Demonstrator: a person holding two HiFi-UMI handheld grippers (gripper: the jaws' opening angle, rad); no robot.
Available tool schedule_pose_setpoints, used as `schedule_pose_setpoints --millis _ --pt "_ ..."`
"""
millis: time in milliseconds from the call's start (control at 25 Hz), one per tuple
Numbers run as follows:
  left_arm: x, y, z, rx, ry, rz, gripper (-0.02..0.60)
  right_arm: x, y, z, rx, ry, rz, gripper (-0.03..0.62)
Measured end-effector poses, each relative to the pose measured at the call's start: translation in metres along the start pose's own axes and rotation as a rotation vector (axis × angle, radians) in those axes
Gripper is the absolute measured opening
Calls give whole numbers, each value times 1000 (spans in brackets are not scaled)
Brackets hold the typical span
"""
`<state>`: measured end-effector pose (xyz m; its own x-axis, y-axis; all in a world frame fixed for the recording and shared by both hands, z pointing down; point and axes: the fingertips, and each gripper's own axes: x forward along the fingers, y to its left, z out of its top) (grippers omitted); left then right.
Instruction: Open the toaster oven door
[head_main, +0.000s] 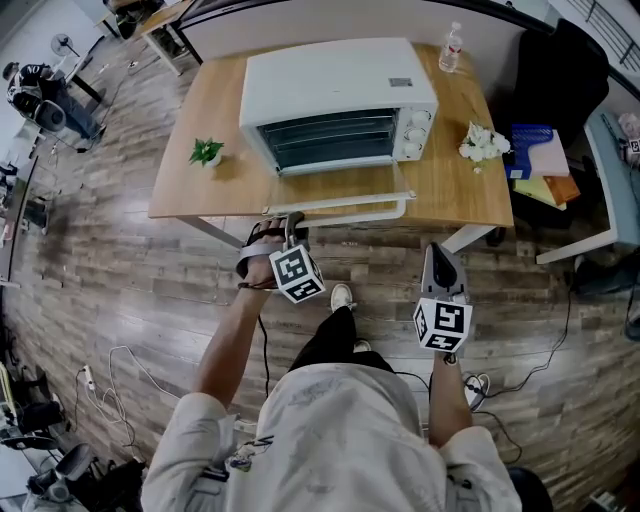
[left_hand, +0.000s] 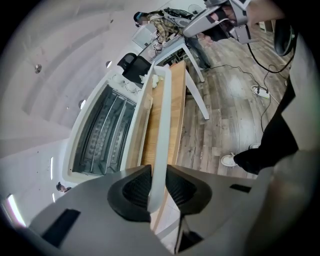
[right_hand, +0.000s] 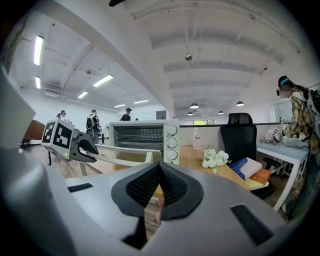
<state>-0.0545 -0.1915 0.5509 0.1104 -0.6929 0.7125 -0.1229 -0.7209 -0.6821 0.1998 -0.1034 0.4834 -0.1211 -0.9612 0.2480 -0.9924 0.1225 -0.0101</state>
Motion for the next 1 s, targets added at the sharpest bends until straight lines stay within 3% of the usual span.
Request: schedule_pose_setpoints --millis 800,1000 --pt "13 -35 -4 42 11 97 89 -10 6 -18 -33 59 18 21" --pt "18 -42 -5 53 4 159 89 -16 12 -25 -48 77 29 21"
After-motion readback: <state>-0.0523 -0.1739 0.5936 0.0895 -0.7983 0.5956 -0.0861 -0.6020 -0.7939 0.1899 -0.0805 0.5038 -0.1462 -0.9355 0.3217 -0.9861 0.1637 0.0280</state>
